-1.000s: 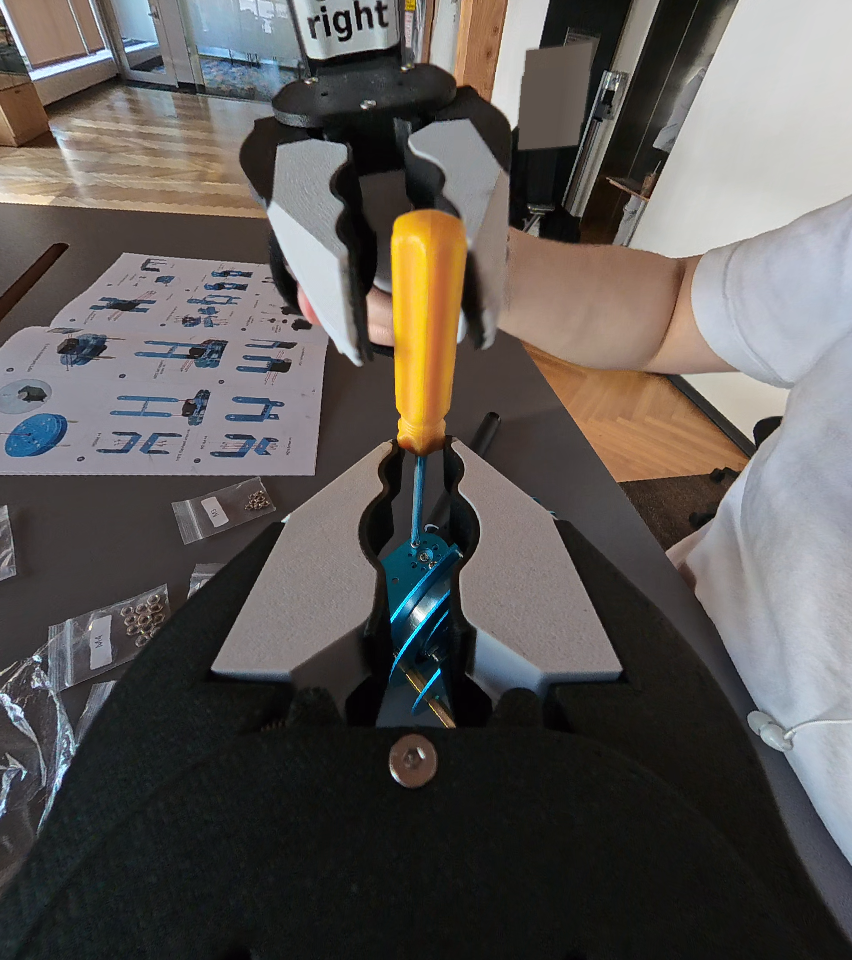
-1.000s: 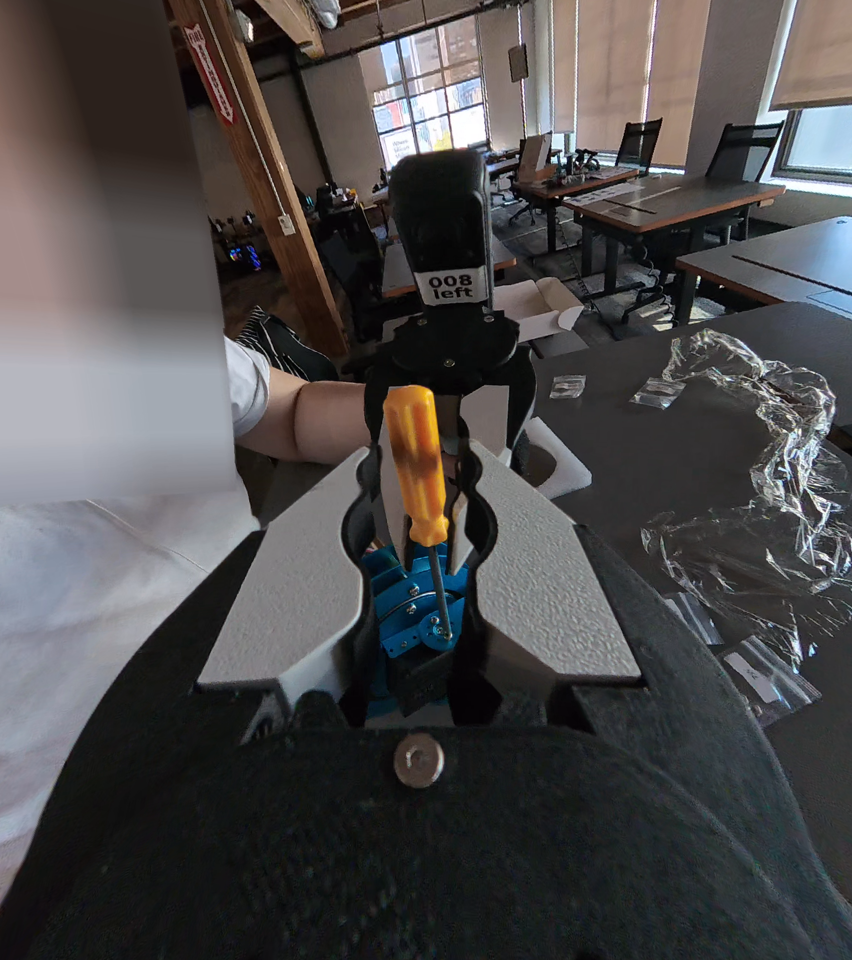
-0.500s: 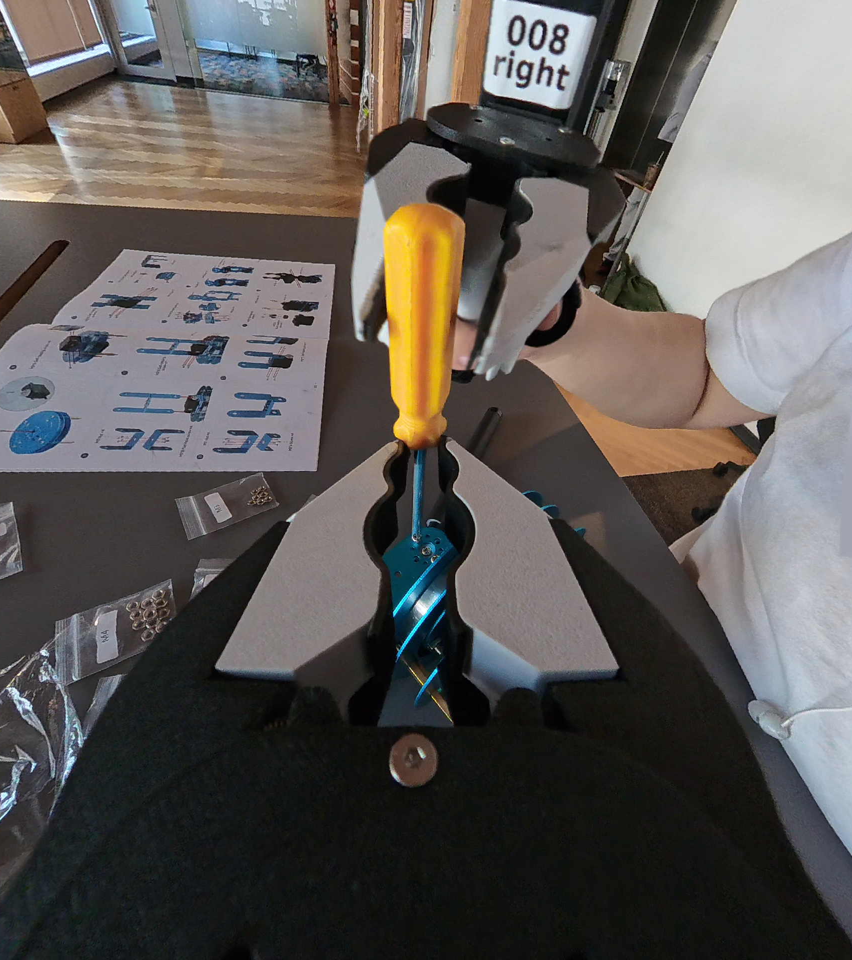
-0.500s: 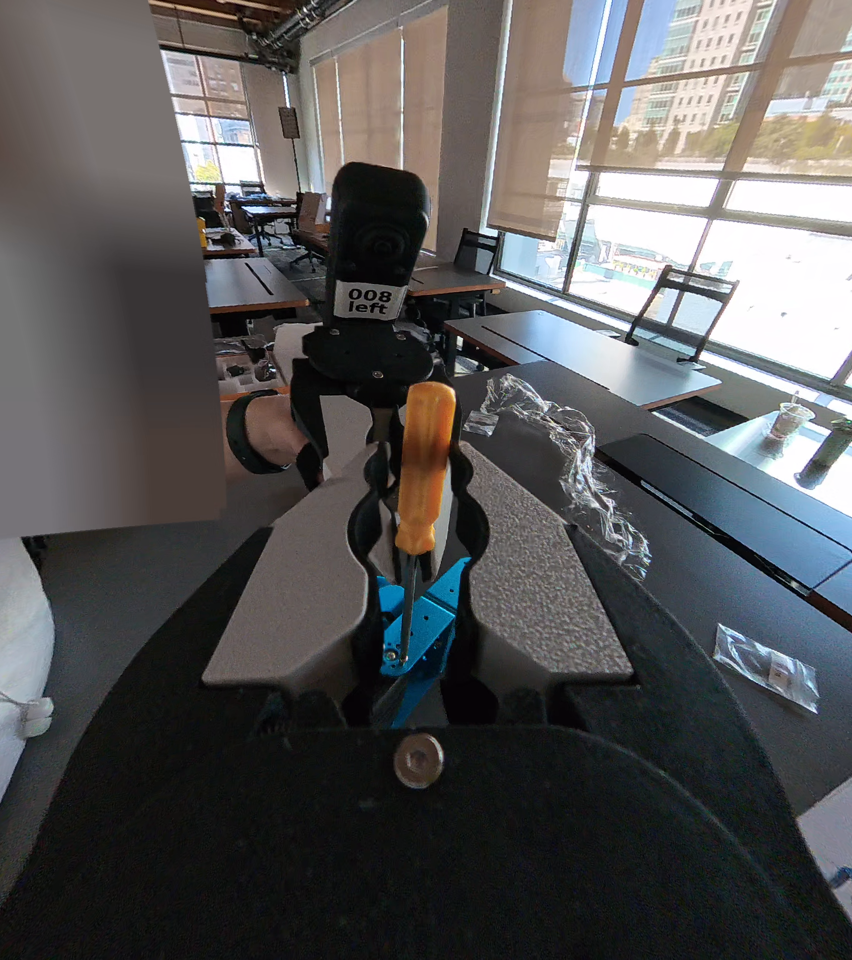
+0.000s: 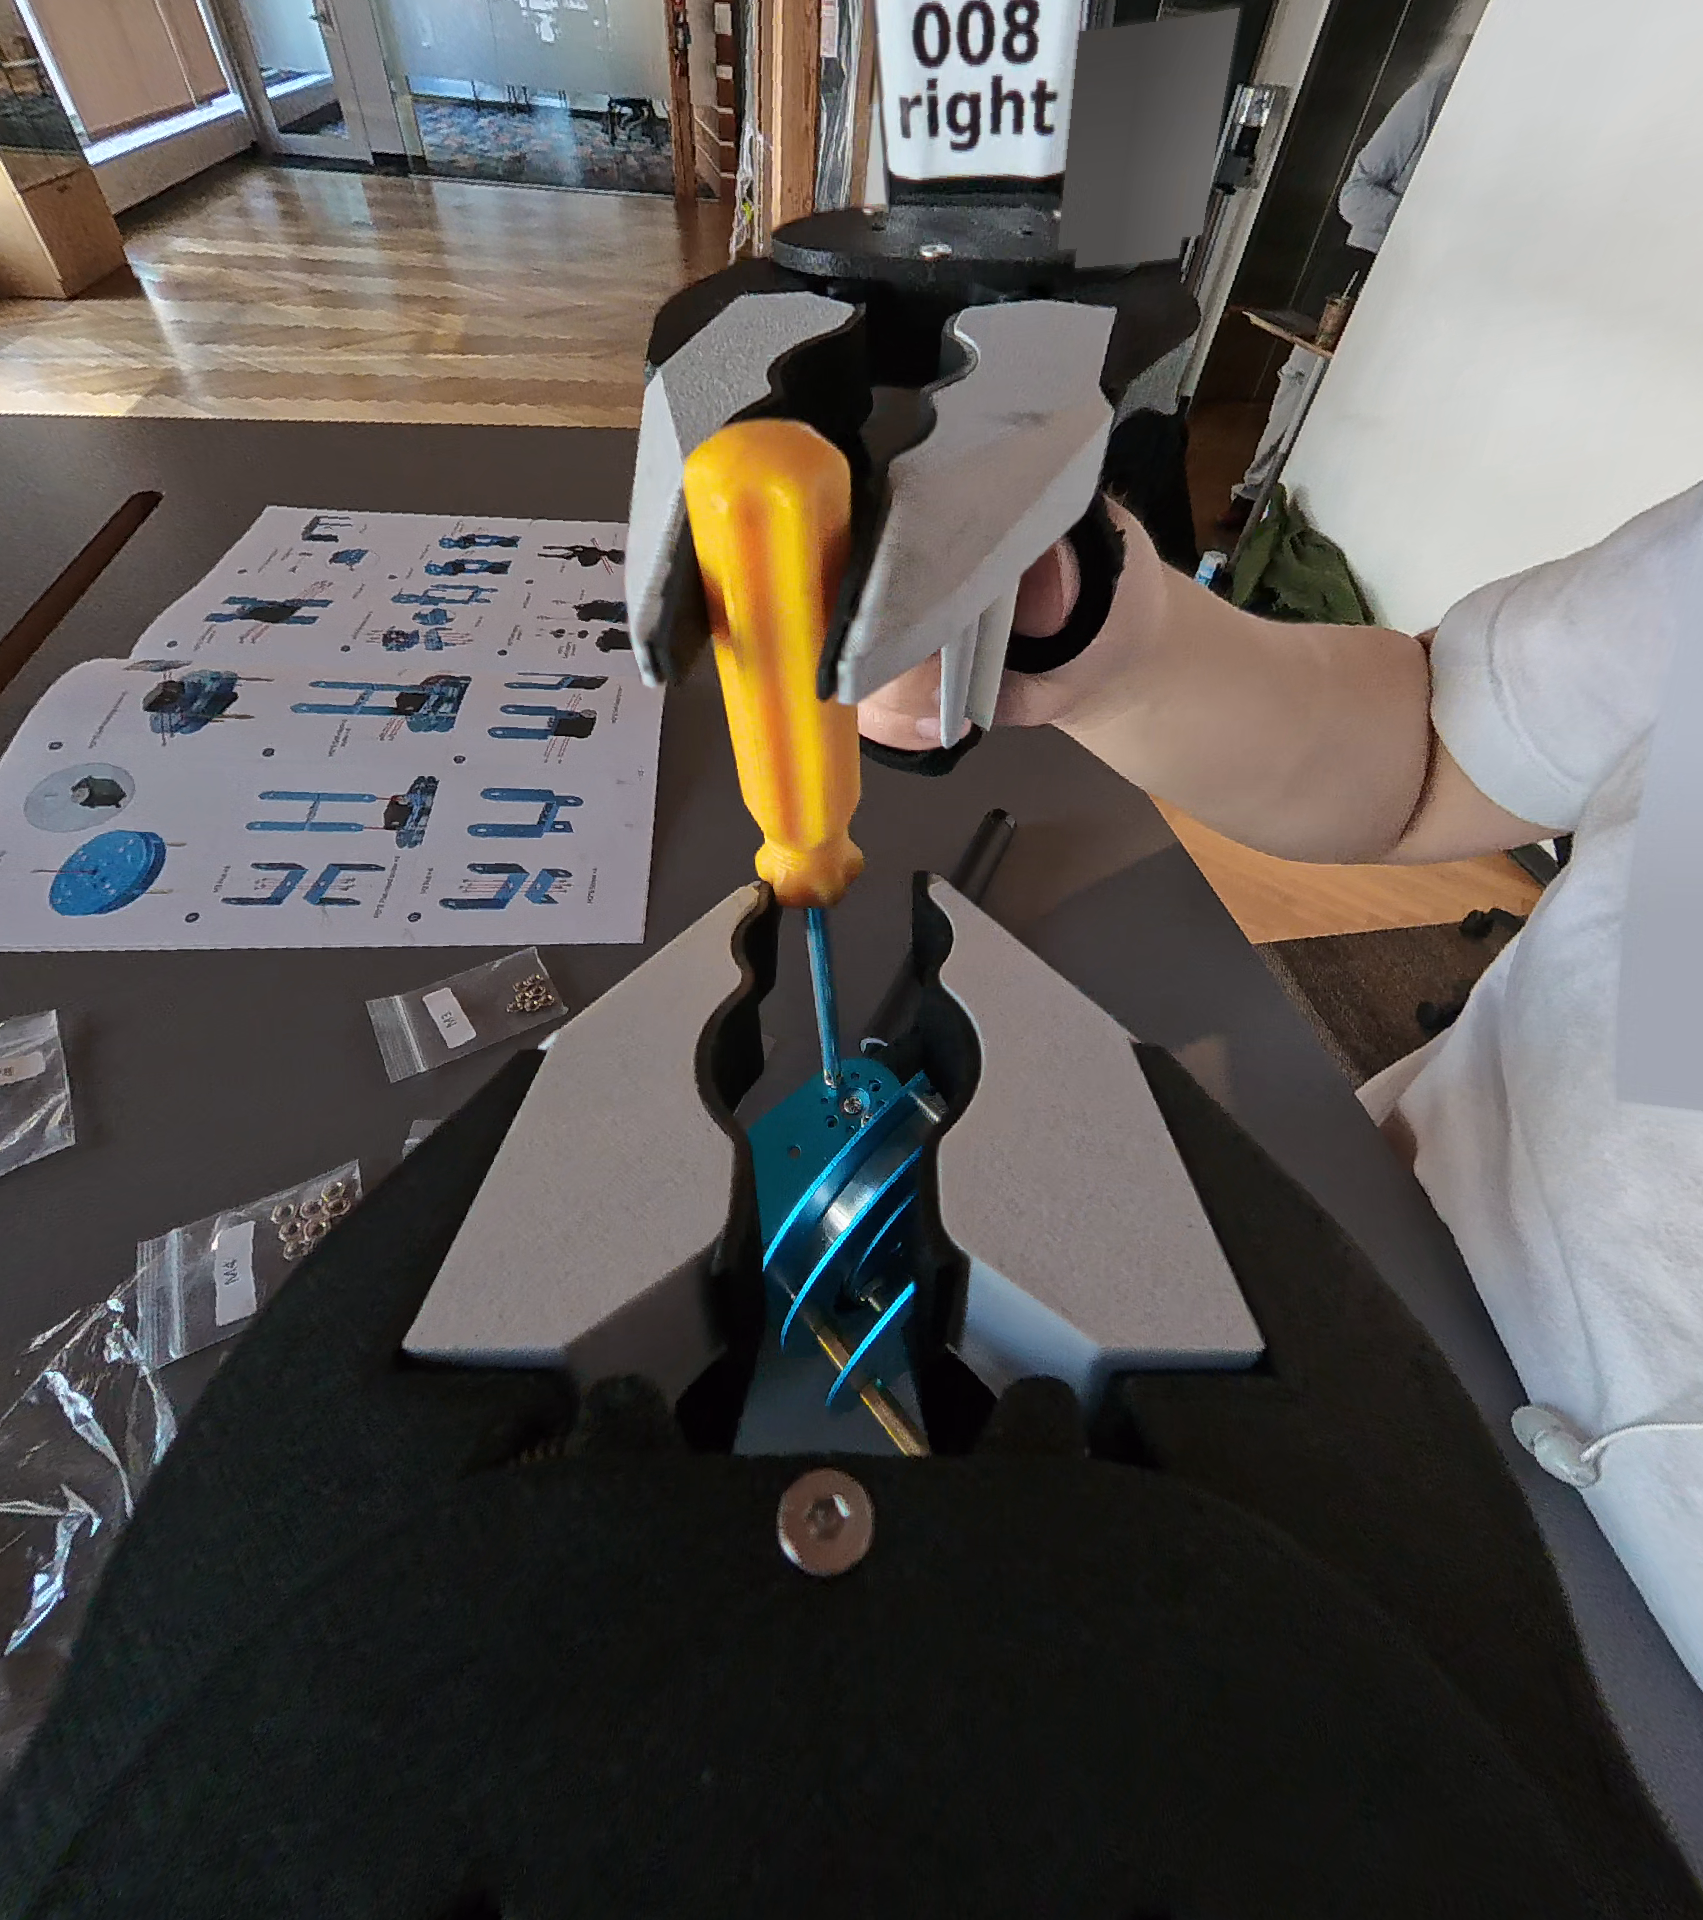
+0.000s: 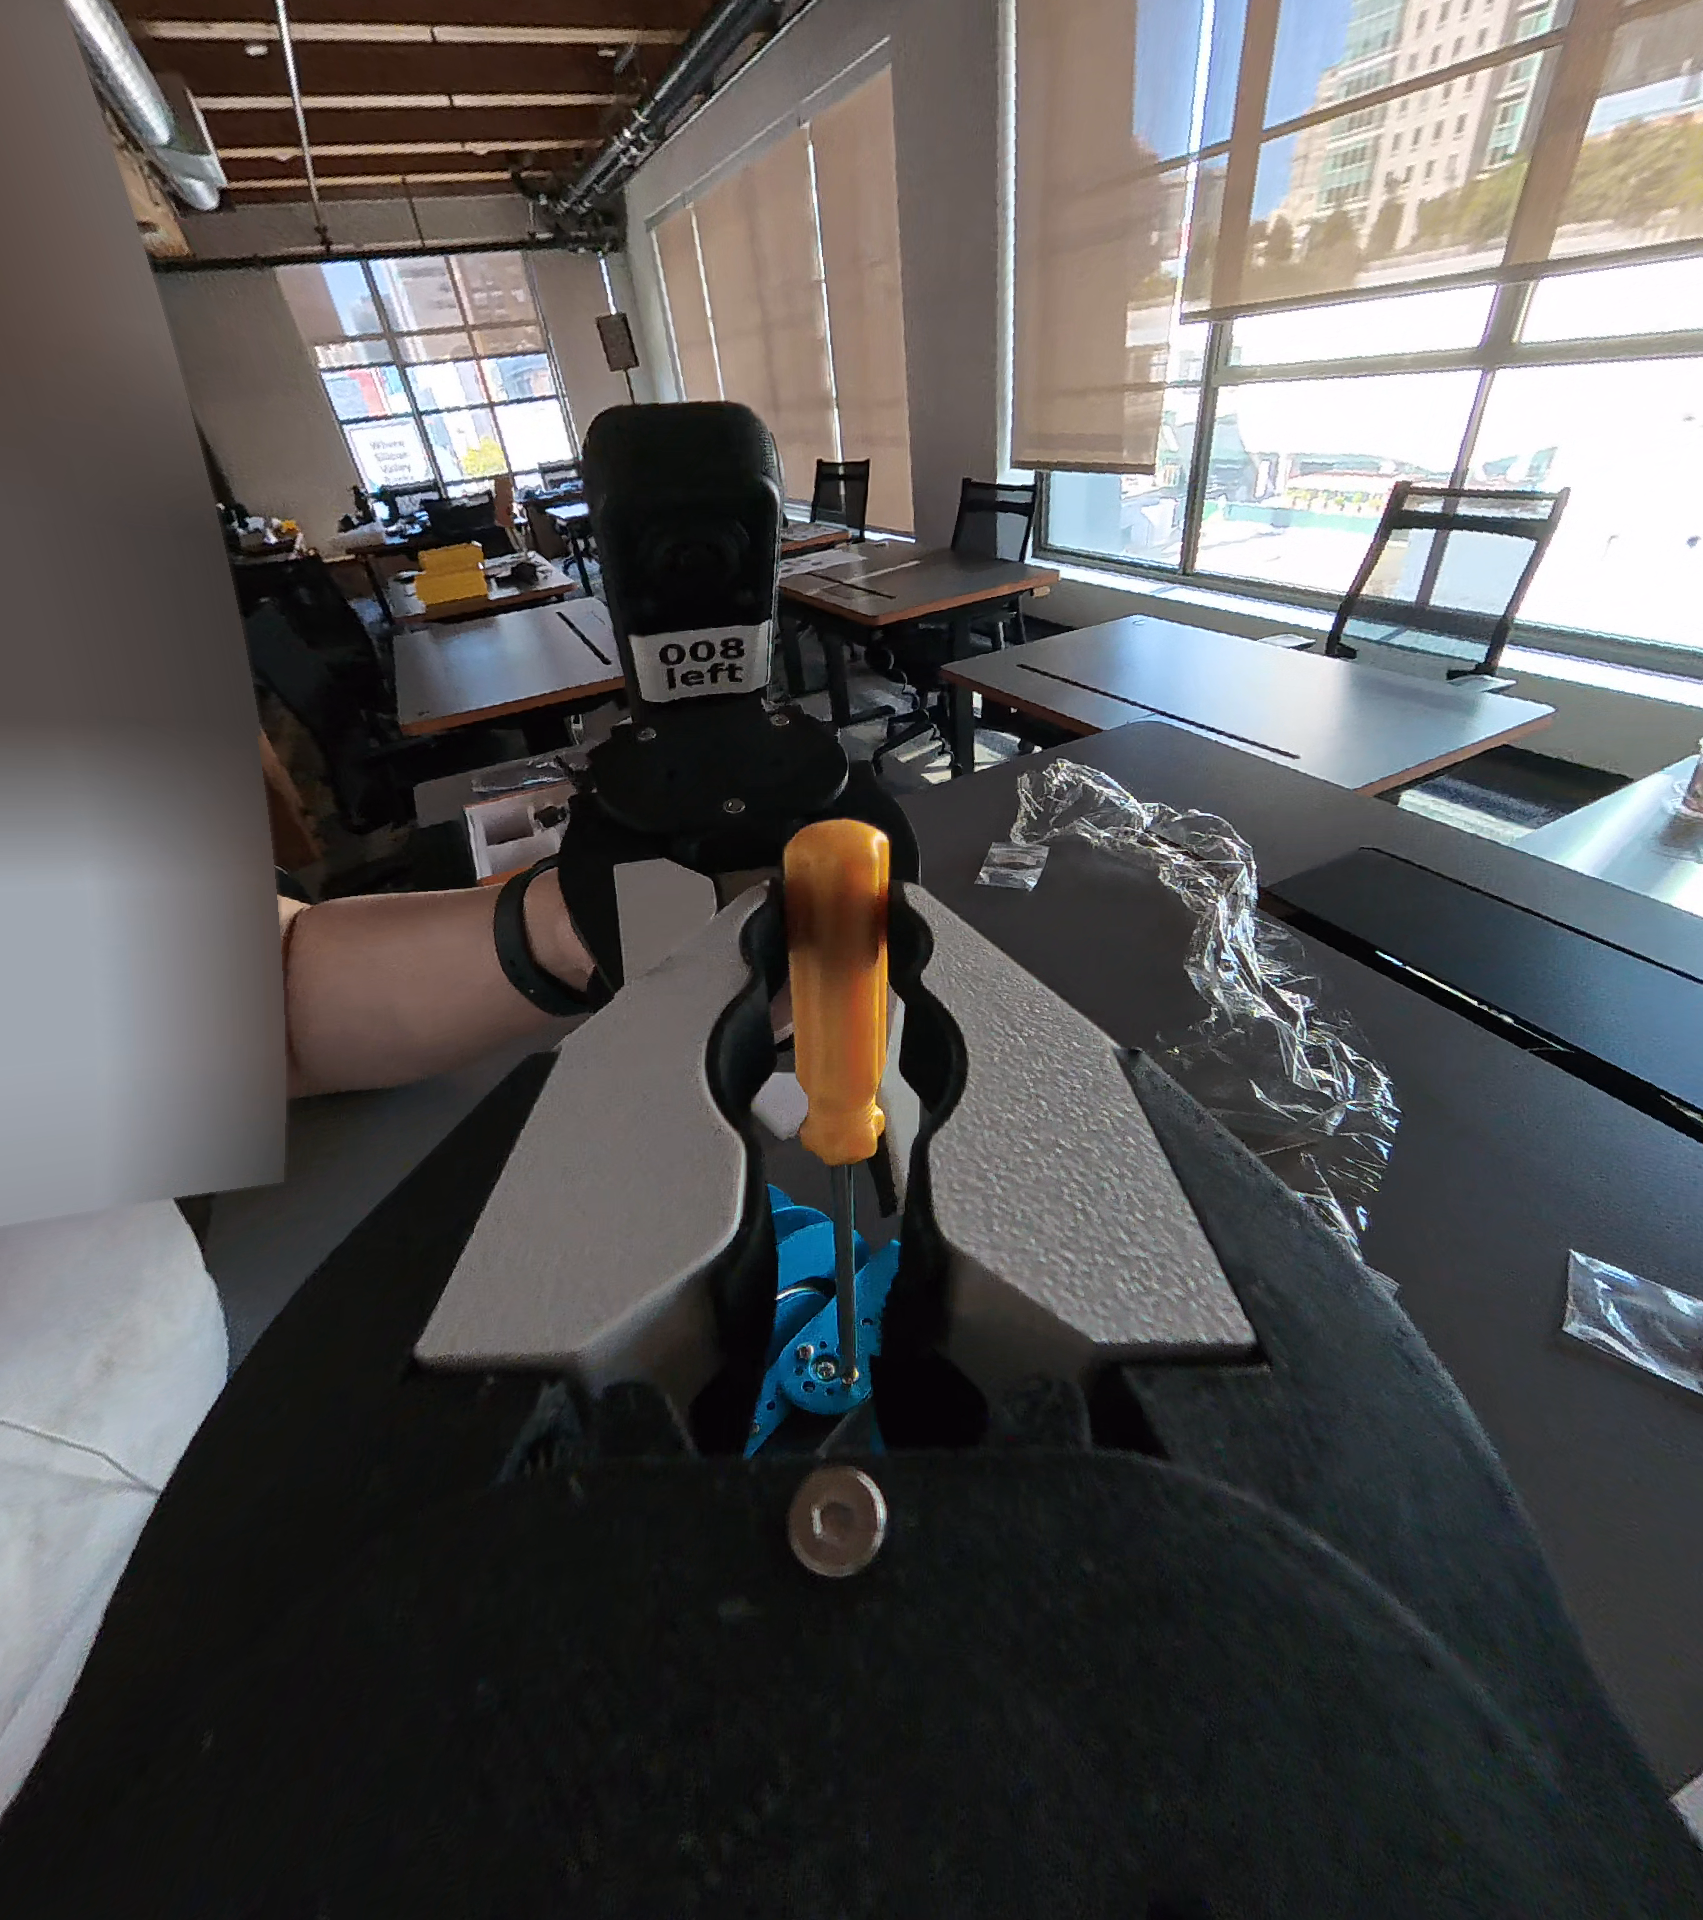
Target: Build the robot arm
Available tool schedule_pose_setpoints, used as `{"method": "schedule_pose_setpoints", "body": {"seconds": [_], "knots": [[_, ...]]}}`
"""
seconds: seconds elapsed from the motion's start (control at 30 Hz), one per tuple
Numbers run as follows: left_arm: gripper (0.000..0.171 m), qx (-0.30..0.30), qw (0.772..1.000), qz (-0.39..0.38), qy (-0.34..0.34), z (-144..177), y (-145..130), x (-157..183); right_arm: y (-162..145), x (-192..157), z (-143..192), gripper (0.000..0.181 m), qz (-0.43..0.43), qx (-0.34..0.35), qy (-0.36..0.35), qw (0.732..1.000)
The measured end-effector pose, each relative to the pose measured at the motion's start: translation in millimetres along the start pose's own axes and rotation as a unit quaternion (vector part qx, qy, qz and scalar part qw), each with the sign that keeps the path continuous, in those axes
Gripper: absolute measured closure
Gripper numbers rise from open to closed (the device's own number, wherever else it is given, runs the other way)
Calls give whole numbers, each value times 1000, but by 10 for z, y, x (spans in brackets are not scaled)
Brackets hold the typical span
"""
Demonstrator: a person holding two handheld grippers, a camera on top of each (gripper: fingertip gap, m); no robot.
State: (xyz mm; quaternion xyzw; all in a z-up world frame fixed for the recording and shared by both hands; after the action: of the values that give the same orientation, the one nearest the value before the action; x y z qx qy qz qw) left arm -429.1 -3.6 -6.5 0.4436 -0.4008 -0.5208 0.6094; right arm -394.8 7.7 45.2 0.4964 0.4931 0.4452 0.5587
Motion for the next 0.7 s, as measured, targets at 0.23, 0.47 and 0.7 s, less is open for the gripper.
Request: {"method": "schedule_pose_setpoints", "body": {"seconds": [0.23, 0.47, 0.7], "knots": [[146, 12, 1000, -5, 18, 14, 30, -30, -6, -4, 13, 165, 10, 16, -28, 999], [148, 9, 999, -26, 47, -21, 45, -53, -16, -64, 28, 164, 37, 29, -93, 995], [156, 3, 999, -27, 36, -37, 13, -51, -18, -122, 8, 161, 40, 22, -98, 994]]}}
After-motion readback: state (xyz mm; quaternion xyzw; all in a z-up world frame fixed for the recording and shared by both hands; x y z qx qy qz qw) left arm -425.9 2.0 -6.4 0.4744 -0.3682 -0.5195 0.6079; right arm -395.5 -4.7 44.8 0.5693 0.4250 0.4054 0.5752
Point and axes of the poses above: each gripper's, where its closed fingertips meet, z back along the fingers, y out of its top, x = y × z across the jaws, the point moved 4 cm from there along z, back along the fingers, and after that the axes turned 11 degrees about y, right-handed, at the moved point
